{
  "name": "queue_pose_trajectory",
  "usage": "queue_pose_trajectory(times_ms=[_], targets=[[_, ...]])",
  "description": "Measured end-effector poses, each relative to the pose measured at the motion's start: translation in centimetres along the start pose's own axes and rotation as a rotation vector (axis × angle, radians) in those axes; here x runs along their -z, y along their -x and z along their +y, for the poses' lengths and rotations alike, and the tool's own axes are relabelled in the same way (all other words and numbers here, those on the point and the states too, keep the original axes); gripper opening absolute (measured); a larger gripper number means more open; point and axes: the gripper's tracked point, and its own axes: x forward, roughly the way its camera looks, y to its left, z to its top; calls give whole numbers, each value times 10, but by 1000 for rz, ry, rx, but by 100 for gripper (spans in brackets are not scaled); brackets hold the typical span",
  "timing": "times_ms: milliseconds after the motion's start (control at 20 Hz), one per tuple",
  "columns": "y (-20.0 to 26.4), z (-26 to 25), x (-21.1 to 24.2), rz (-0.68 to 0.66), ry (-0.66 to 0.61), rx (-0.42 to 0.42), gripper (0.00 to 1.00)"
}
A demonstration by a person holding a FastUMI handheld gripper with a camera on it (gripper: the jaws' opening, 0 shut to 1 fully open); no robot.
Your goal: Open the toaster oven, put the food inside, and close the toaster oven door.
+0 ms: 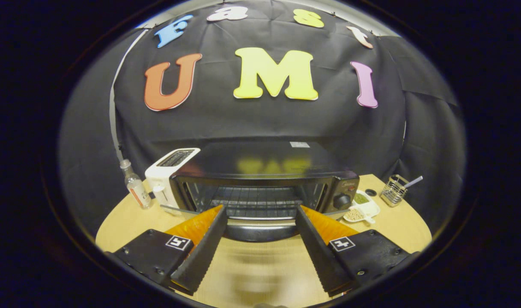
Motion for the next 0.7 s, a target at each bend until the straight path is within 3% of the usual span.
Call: queue_pose_trajectory(times_ms=[700], targets=[[30, -6, 141, 245, 9, -8, 100]])
